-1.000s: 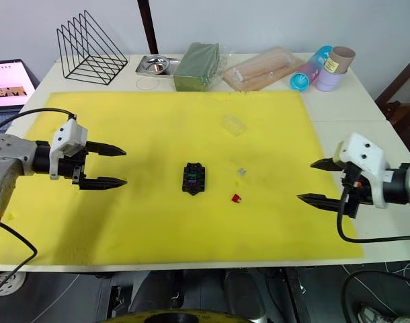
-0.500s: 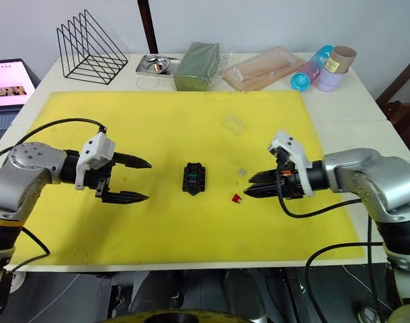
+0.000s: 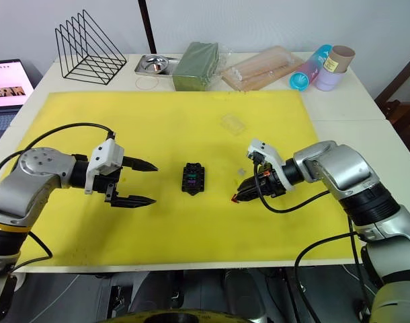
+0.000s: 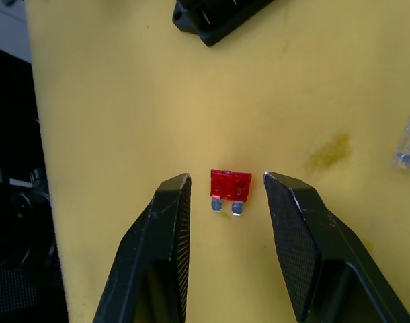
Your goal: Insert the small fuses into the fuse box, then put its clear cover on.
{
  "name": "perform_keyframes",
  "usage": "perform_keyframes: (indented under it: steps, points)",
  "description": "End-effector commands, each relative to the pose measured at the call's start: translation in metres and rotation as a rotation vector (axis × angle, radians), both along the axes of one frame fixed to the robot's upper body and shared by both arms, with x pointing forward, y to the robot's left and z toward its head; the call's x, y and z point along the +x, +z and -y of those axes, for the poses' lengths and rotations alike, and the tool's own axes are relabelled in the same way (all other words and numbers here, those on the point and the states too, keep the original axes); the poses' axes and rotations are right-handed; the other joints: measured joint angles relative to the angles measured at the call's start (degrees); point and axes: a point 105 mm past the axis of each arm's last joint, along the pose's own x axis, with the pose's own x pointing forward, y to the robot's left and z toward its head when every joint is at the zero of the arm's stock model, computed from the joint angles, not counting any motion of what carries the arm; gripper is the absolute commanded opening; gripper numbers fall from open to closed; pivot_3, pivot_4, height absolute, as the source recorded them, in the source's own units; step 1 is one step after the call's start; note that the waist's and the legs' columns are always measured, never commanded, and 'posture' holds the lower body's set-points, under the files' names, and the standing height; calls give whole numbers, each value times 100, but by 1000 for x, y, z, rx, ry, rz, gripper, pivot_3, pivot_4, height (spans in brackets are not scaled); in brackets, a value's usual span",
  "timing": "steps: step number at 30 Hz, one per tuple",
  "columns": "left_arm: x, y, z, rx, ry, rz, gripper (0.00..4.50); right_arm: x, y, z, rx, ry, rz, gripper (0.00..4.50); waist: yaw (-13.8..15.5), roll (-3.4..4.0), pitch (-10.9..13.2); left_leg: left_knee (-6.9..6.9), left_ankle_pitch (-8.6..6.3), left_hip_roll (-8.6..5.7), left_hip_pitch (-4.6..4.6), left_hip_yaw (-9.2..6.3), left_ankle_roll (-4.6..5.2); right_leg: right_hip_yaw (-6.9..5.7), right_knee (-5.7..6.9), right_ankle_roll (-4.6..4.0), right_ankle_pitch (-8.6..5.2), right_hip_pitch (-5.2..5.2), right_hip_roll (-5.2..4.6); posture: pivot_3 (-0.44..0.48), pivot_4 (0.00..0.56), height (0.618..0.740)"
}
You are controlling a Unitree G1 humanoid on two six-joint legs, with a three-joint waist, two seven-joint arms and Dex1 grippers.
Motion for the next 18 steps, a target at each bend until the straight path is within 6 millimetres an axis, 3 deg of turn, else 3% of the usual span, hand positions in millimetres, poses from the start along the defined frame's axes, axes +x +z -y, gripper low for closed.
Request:
perform_keyframes:
  steps: [1, 7, 18]
  points:
    - [-1, 9, 1, -9, -4, 45, 4500, 4, 6, -1, -7, 31, 27, 1790, 6, 0, 0, 0, 0, 0, 0, 0, 0, -1, 0, 0, 0, 0, 0, 0, 150, 740]
    - [-2, 9, 1, -10, 4, 48, 4500, 9, -1, -1, -21, 38, 4, 1790, -3, 0, 0, 0, 0, 0, 0, 0, 0, -1, 0, 0, 0, 0, 1, 0, 150, 740]
    - [1, 9, 2, -9, 18, 64, 4500, 2, -9, -5, -28, 84, -57, 1790, -1, 0, 0, 0, 0, 0, 0, -1, 0, -1, 0, 0, 0, 0, 0, 0, 150, 740]
